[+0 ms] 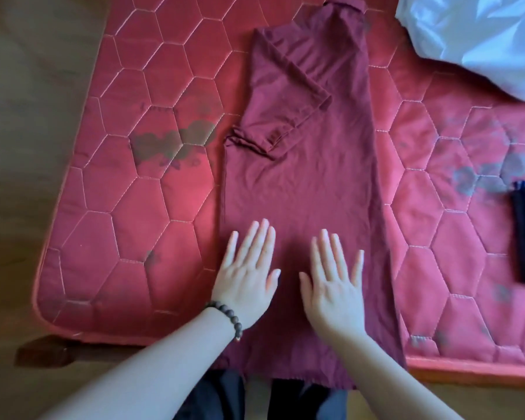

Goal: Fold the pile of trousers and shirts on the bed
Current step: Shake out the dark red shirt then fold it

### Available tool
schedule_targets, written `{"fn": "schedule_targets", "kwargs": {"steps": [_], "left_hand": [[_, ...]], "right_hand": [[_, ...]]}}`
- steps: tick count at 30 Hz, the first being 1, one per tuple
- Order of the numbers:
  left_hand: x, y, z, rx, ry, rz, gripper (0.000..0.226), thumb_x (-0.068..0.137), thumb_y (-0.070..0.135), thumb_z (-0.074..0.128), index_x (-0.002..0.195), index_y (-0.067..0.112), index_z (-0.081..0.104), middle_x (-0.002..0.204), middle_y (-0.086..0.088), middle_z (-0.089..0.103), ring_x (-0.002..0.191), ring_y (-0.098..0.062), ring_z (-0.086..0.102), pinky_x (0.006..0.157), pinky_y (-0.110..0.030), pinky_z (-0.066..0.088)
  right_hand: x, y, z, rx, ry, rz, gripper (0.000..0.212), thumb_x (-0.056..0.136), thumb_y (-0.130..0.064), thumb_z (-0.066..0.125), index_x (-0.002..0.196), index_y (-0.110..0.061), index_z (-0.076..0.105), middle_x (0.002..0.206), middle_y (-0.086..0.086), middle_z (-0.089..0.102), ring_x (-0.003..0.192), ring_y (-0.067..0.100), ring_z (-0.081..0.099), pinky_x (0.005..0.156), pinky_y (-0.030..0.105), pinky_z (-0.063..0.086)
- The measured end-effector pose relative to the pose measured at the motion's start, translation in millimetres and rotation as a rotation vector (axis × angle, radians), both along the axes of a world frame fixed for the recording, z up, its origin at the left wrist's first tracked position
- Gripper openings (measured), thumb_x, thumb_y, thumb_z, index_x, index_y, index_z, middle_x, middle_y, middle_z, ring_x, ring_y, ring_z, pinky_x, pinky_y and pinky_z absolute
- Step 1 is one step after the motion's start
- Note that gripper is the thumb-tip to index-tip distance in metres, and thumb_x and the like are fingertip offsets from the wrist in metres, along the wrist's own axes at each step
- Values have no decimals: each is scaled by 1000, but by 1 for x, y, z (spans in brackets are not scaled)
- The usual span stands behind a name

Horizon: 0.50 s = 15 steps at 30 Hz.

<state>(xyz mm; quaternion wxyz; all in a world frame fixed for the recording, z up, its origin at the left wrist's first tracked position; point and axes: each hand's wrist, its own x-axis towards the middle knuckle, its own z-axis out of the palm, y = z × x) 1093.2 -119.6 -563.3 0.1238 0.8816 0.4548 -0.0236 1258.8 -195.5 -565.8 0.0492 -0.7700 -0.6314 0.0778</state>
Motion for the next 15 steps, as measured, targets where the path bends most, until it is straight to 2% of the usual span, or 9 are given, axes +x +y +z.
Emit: {"fn": "schedule_targets", "kwargs": {"steps": [2, 5, 8, 11, 15], "left_hand": [[6, -28, -4, -47, 42, -44, 66, 95, 40, 30, 152, 10, 19, 161, -6, 15, 149, -19, 12, 117, -49, 22], [-17, -49, -9, -77, 120, 2, 68, 96, 46, 30, 154, 13, 19, 161, -5, 15, 148, -21, 15, 119, -48, 17], [-54, -59, -16, -38, 124, -22, 70, 94, 49, 36, 154, 17, 21, 161, -6, 18, 148, -23, 16, 119, -49, 16], [-79, -70, -12, -39, 149, -30, 65, 95, 48, 31, 154, 22, 20, 161, -5, 16, 148, -23, 15, 119, -49, 14], [-92, -67, -5, -22, 108, -47, 55, 100, 39, 24, 153, 25, 21, 161, -1, 18, 149, -19, 12, 120, -48, 12]], "right_hand": [[-32, -16, -4, -49, 38, 106, 58, 95, -30, 35, 150, -9, 28, 159, 5, 19, 148, 21, 13, 116, 58, 12], [-36, -37, -11, -139, 32, 51, 62, 96, -39, 36, 152, -14, 26, 159, 1, 19, 148, 18, 13, 118, 55, 10], [-2, -65, -14, -180, -7, -4, 68, 95, -48, 35, 153, -18, 20, 160, 0, 18, 149, 16, 10, 118, 54, 7], [35, -94, -8, -245, -24, -34, 66, 95, -49, 29, 153, -21, 15, 161, -1, 14, 149, 16, 7, 118, 55, 9], [73, -116, 5, -239, 14, 89, 60, 97, -48, 23, 152, -27, 12, 161, -4, 7, 148, 14, 3, 118, 55, 12]]}}
